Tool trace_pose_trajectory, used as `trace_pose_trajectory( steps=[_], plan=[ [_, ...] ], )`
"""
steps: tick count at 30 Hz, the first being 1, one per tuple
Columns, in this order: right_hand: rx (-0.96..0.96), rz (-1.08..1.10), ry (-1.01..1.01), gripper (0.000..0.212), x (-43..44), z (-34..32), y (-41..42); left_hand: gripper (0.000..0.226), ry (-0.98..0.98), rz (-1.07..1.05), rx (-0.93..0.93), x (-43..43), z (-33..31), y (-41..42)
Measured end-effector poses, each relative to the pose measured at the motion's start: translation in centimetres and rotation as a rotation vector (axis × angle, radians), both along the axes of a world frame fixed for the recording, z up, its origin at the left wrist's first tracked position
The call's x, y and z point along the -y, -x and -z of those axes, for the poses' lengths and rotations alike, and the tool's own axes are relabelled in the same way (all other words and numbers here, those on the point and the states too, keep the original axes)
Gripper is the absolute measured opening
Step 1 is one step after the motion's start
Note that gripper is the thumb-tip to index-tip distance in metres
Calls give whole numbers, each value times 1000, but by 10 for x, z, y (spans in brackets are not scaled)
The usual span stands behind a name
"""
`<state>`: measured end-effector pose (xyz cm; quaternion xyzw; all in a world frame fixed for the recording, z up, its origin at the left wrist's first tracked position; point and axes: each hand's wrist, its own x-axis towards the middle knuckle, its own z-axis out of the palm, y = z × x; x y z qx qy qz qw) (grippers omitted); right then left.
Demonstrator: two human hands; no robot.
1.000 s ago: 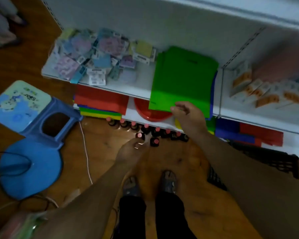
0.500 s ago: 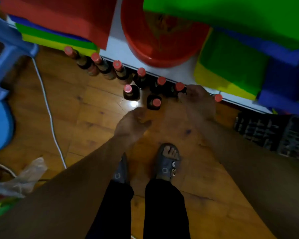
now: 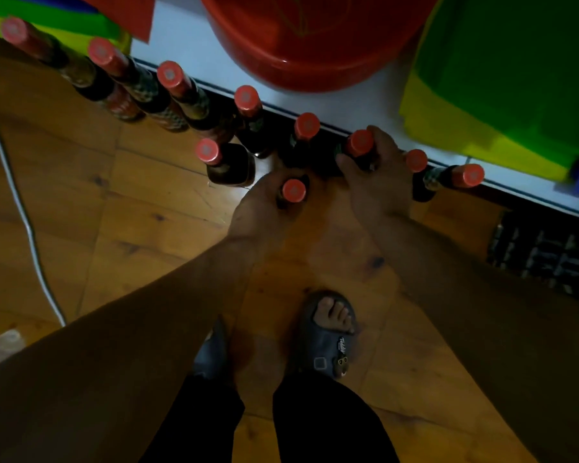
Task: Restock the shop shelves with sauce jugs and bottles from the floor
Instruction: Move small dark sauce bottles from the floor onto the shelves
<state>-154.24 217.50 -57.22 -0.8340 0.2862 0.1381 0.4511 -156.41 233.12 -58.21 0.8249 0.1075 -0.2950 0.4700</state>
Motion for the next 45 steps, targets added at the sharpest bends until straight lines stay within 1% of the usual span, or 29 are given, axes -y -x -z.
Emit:
trace_pose_trajectory(
  steps=[2,5,8,12,14,17,21,24,26,28,30,35,38,41,45],
  plan=[
    [-12,26,-32,60,0,5,-5,44,-3,-4,-8,2,5,1],
    [-9,64,-48,49,-2,10,-8,32,69,-134,-46,6,11,2],
    [25,87,-53,40,-3,13,-6,26,77,-154,-49,5,12,0],
    [38,104,-46,34,-4,1,0,44,25,-86,14,-5,10,0],
    [50,103,-42,33,-5,-12,4,45,33,-104,25,-8,-1,0],
    [32,113,-35,32,-7,-39,13,46,84,-151,-13,-13,-31,2],
    [38,135,-24,29,-12,-87,24,44,87,-104,-11,-25,-86,0],
    [38,147,-49,18,-16,-134,29,44,108,-78,-3,-35,-133,-2],
    [70,167,-74,19,-20,-169,32,44,112,-72,10,-40,-167,-5],
    [80,169,-90,24,-25,-205,35,44,101,-60,33,-46,-202,-9],
    [82,151,-97,29,-29,-247,35,42,103,-50,56,-53,-243,-13],
    [156,79,-72,30,-43,-360,37,37,147,10,146,-68,-352,-21],
    [222,47,-33,31,-53,-429,40,41,179,-24,188,-76,-418,-28],
    [280,7,-25,23,-63,-496,46,41,164,29,267,-86,-486,-33],
    [394,-15,11,16,-71,-577,44,38,245,62,315,-97,-572,-43]
  ],
)
